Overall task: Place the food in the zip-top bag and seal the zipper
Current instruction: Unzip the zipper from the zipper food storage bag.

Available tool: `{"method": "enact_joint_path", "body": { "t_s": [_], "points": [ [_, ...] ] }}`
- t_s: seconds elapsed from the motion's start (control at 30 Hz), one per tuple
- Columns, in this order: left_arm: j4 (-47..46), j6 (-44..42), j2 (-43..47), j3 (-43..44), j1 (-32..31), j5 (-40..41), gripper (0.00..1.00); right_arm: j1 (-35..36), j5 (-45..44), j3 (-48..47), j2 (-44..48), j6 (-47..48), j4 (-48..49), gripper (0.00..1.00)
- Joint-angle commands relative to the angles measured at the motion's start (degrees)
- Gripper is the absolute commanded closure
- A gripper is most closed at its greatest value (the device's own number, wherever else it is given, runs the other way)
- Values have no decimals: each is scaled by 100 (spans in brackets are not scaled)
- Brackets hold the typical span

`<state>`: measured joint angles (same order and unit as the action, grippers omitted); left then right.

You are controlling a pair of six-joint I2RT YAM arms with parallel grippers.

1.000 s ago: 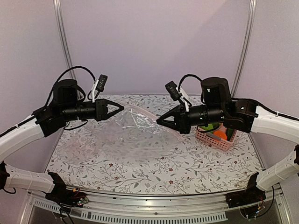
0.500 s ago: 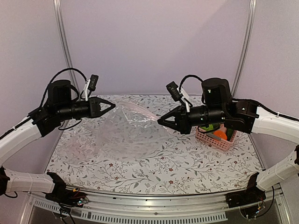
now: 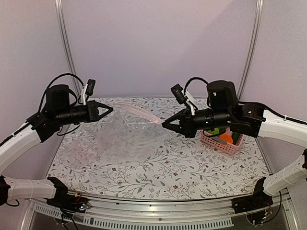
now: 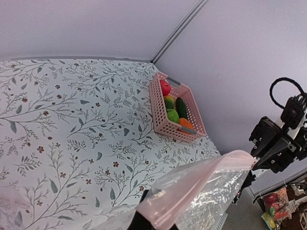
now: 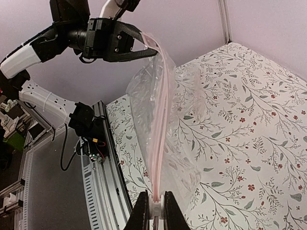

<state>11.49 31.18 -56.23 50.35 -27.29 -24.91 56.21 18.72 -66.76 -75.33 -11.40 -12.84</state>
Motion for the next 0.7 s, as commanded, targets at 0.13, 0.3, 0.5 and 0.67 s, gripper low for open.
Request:
{"method": "enact_joint_path", "body": {
  "t_s": [0.13, 0.3, 0.5, 0.67],
  "points": [
    [170, 109, 67, -166, 407, 563, 100, 18, 9, 160, 222, -57, -266, 100],
    [195, 113, 84, -174, 462, 583, 100, 20, 17, 168, 225, -65, -265, 98],
    [11, 73, 30, -223, 496, 261, 100, 19, 38, 195, 255, -75, -268, 89],
    [-453, 26, -97, -306, 405, -805, 100, 17, 118, 147, 307, -70, -296, 67]
  ]
}}
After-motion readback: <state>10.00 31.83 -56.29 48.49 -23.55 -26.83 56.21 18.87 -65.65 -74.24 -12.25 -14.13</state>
